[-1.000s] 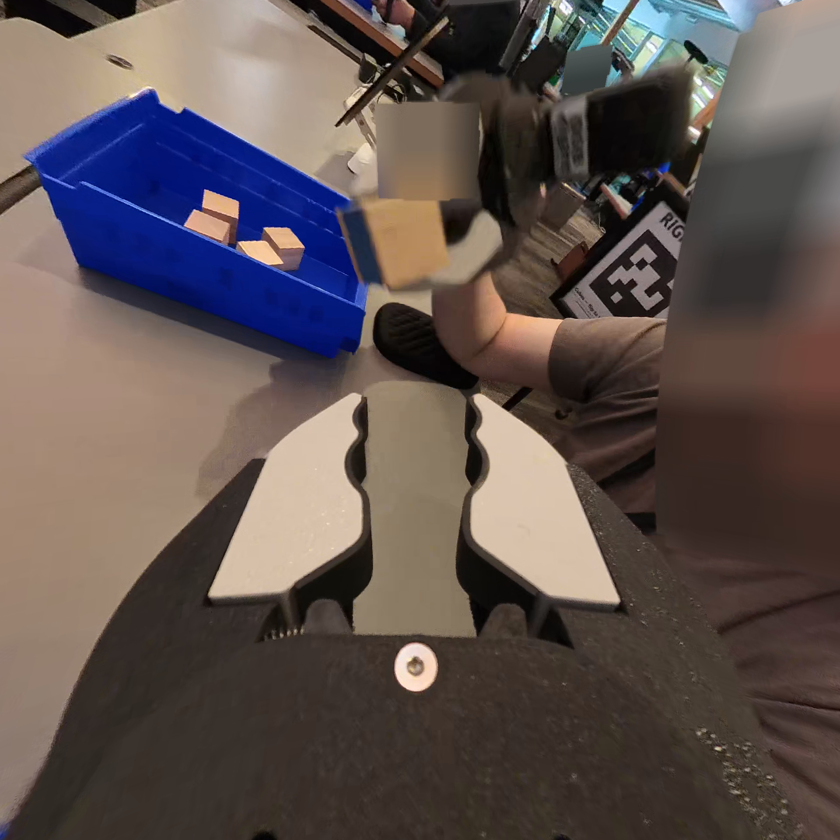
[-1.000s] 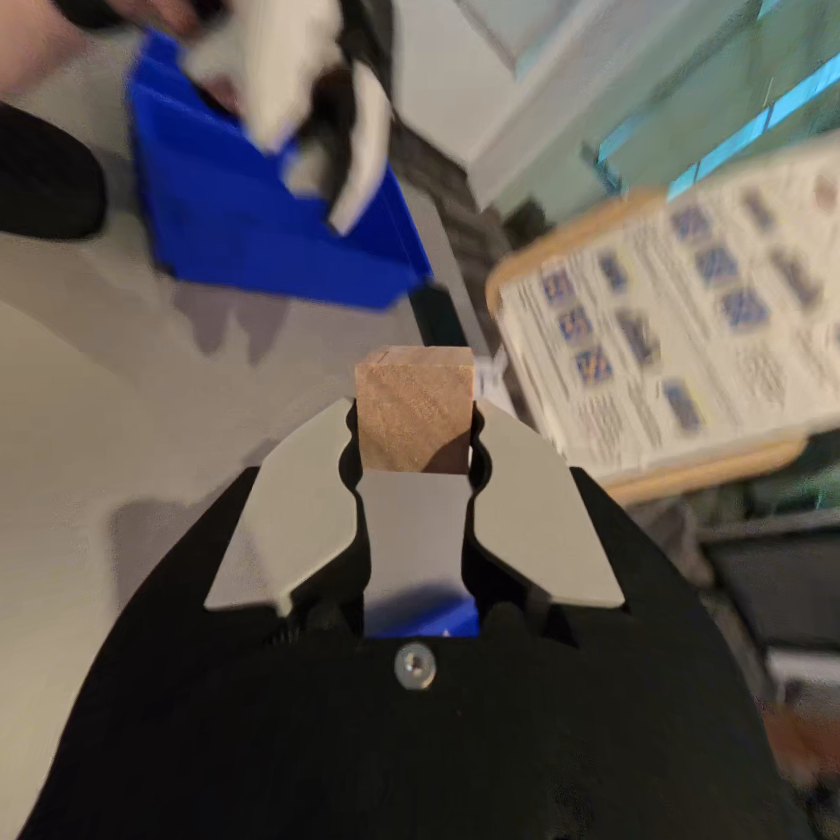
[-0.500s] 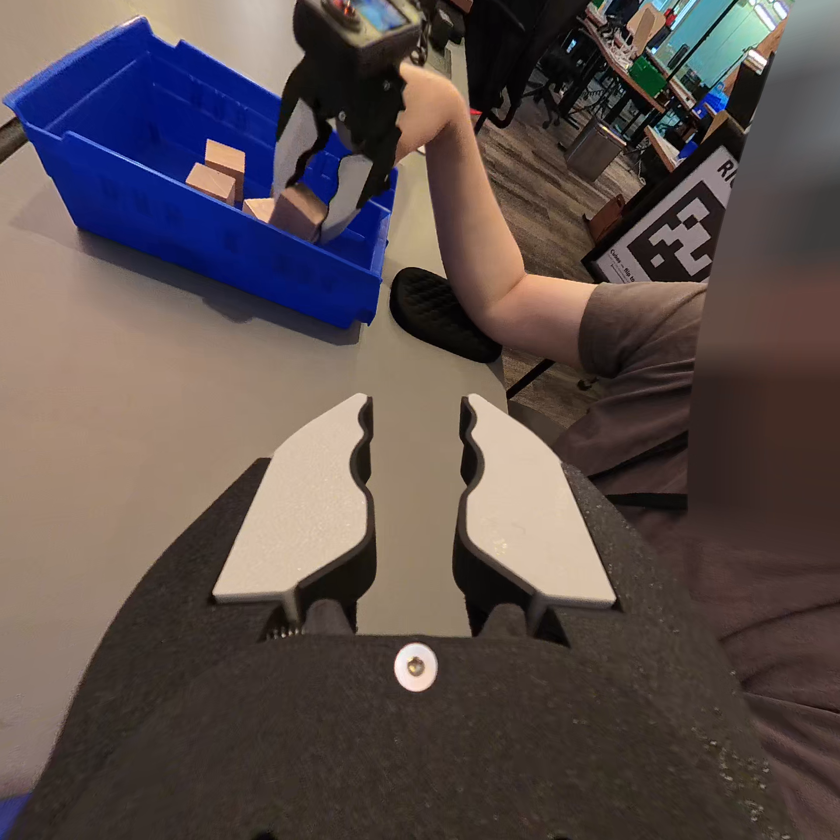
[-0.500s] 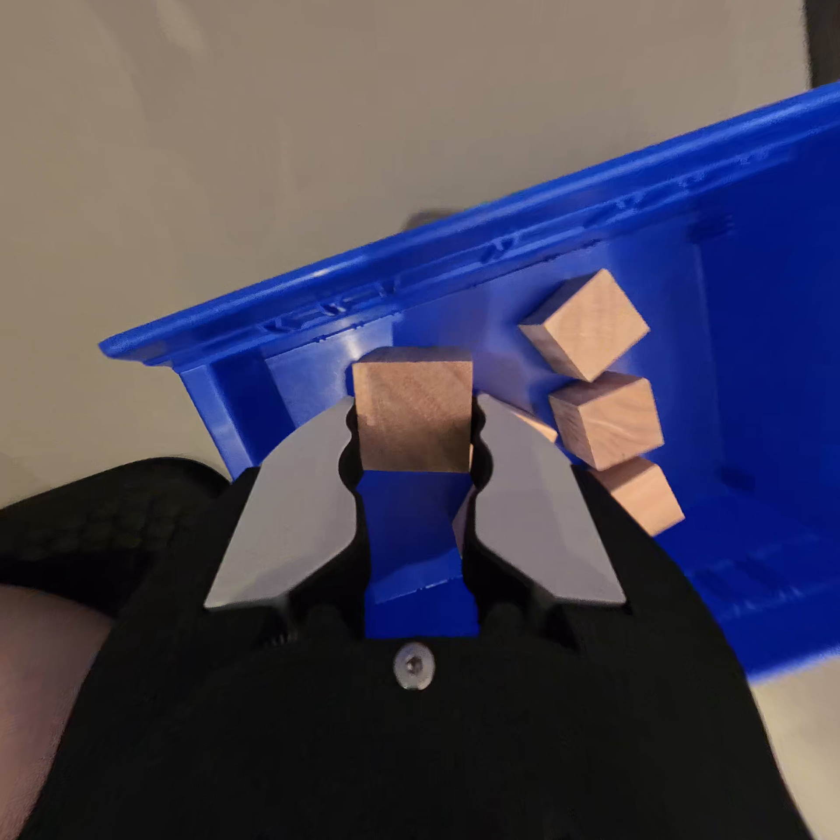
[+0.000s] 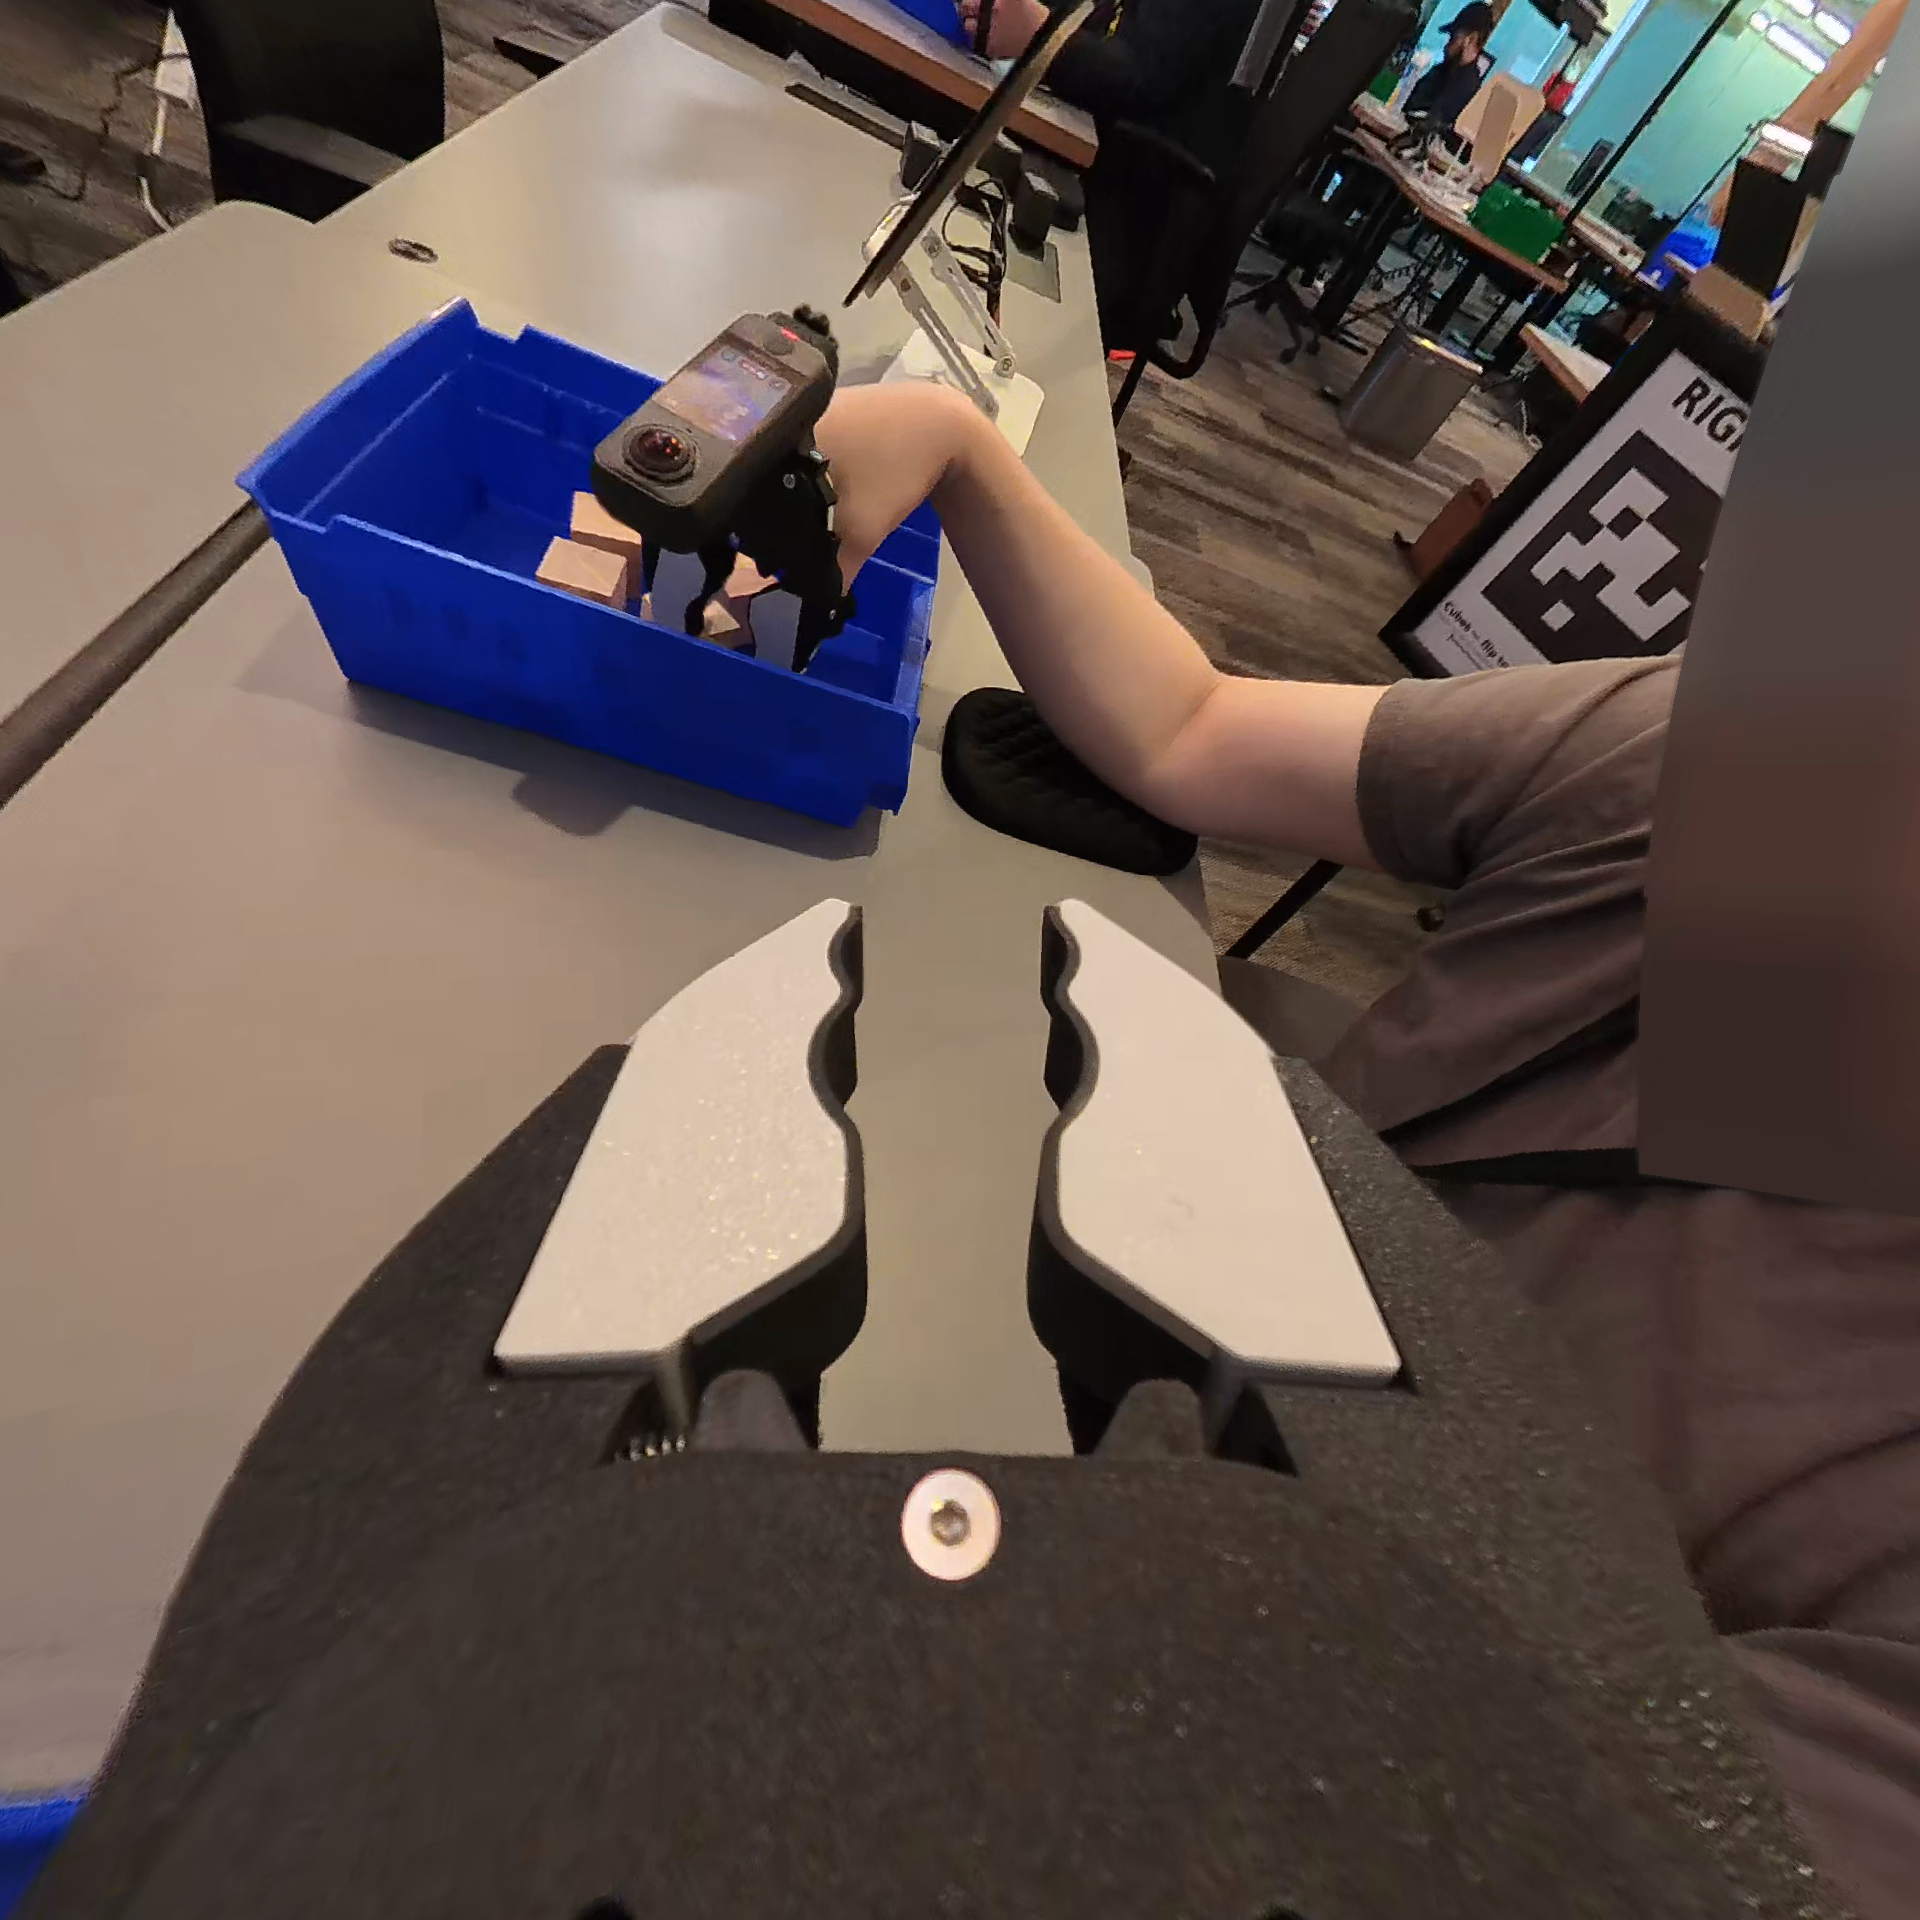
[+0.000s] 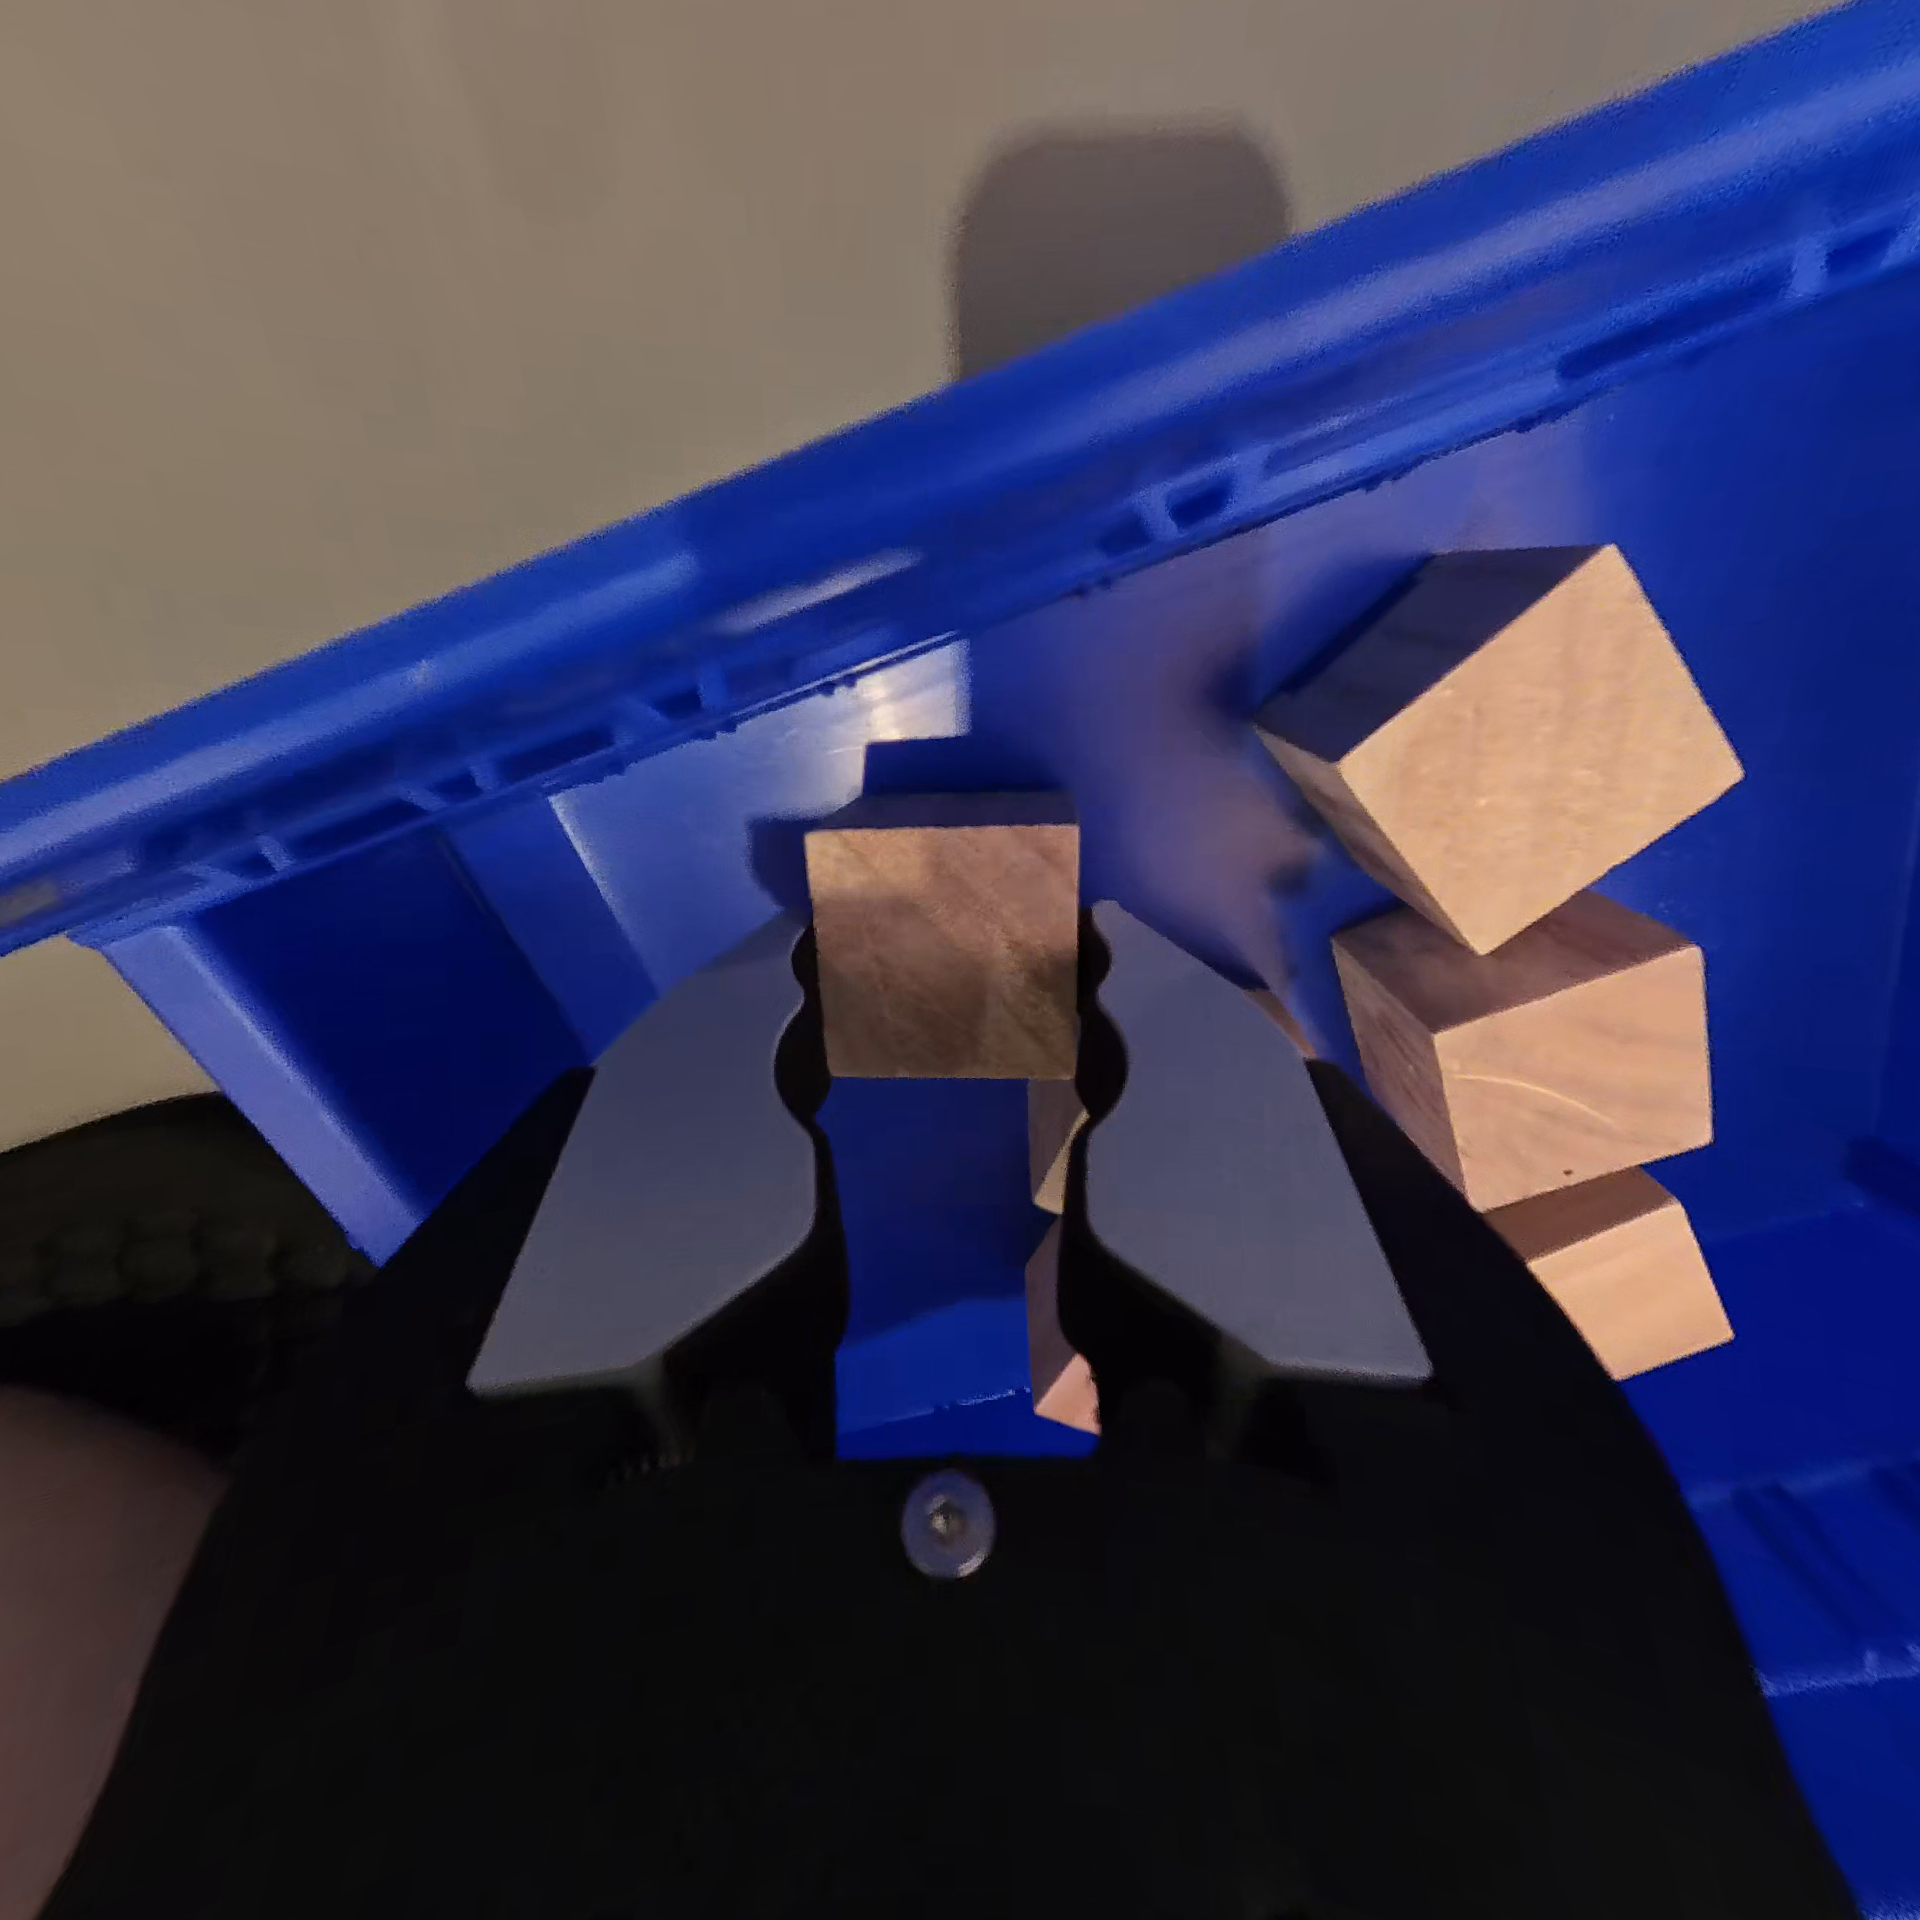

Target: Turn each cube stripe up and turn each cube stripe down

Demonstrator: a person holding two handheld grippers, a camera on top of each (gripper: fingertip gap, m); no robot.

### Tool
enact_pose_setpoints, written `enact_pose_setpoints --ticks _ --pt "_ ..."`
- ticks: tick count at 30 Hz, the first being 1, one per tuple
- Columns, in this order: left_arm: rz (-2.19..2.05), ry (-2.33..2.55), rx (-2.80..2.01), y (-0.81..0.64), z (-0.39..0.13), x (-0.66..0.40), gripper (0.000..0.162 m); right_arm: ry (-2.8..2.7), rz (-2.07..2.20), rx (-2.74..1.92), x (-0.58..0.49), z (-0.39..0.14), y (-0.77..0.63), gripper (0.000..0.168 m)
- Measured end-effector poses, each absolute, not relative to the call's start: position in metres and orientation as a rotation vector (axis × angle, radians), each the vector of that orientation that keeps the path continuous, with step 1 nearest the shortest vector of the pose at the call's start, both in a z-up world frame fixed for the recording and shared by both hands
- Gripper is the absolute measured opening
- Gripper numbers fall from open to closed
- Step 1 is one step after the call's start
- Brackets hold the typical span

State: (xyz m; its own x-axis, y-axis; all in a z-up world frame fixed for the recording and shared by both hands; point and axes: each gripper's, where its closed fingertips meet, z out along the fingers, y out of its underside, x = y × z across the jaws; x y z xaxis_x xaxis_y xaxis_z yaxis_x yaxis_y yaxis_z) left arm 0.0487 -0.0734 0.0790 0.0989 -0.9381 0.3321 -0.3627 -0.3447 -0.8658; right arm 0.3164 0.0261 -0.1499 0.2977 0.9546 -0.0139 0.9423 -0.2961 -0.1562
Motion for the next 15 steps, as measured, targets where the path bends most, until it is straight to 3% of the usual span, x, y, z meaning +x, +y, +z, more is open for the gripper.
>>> enact_pose_setpoints --ticks 7,15 --pt "-1.176 1.290 -1.666 -0.077 0.096 0.046 0.035 -1.706 0.257 -2.360 0.308 -0.126 0.027 0.049" --pt "-1.064 1.093 -1.505 -0.062 0.139 0.004 0.044 -1.067 -0.015 -2.213 0.383 -0.024 0.067 0.047"
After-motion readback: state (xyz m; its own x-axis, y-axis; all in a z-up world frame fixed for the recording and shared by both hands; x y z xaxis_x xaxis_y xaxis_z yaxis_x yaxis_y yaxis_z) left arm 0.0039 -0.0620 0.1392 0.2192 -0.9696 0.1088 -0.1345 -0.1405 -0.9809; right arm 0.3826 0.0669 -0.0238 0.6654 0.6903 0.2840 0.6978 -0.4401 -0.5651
